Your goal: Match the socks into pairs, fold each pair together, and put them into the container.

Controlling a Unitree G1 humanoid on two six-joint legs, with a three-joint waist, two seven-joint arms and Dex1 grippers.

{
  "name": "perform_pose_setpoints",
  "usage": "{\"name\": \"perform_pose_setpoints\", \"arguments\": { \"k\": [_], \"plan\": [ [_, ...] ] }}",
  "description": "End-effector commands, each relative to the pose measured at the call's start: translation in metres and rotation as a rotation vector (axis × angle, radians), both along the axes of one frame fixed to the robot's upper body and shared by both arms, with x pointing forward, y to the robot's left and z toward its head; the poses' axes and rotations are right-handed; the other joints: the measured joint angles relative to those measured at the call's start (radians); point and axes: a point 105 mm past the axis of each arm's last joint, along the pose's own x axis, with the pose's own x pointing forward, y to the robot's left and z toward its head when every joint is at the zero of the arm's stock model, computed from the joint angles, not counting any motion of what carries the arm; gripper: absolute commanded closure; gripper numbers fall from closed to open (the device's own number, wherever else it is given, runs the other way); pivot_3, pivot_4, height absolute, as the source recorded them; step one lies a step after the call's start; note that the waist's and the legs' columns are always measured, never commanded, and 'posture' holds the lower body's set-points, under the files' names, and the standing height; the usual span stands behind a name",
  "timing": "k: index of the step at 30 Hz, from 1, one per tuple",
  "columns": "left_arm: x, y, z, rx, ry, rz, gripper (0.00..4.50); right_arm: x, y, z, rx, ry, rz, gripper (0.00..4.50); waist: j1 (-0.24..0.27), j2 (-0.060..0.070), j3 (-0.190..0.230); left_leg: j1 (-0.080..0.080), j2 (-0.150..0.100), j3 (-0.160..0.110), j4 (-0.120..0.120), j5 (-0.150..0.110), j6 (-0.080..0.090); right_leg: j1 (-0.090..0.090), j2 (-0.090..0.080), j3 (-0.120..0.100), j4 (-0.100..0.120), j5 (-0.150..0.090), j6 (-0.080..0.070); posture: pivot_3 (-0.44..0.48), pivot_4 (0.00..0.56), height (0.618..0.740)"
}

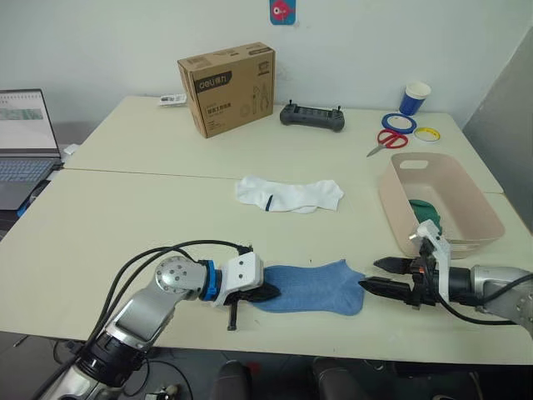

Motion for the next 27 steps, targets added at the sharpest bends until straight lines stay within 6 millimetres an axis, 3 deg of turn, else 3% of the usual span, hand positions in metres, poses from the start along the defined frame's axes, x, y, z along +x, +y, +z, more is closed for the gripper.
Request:
{"name": "perform_pose_setpoints", "arguments": {
  "k": [1, 14, 27],
  "plan": [
    [0.003, 0.001, -0.001, 0.039, -0.023, 0.003, 4.47, -0.004, 0.004, 0.002, 0.0, 0.084, 0.02, 0.0, 0.001, 0.0, 0.0, 0.0, 0.0, 0.0, 0.0, 0.0, 0.0, 0.0, 0.0, 0.0, 0.0, 0.0, 0.0, 0.0, 0.15, 0.74],
    [-0.005, -0.003, -0.016, 0.039, 0.007, 0.001, 4.47, 0.015, -0.004, -0.029, -0.136, 0.154, 0.03, 0.0, 0.001, 0.001, -0.001, 0.0, 0.0, 0.001, 0.0, 0.0, 0.0, 0.0, -0.001, 0.0, 0.0, -0.002, -0.003, 0.0, 0.15, 0.74],
    [-0.004, -0.004, -0.016, 0.035, -0.004, 0.015, 4.47, 0.007, 0.011, -0.041, 0.033, 0.332, 0.049, 0.0, -0.002, -0.002, -0.005, 0.004, 0.0, 0.0, 0.0, 0.0, 0.0, 0.004, 0.0, 0.0, 0.0, -0.002, -0.004, 0.0, 0.15, 0.74]
  ]
}}
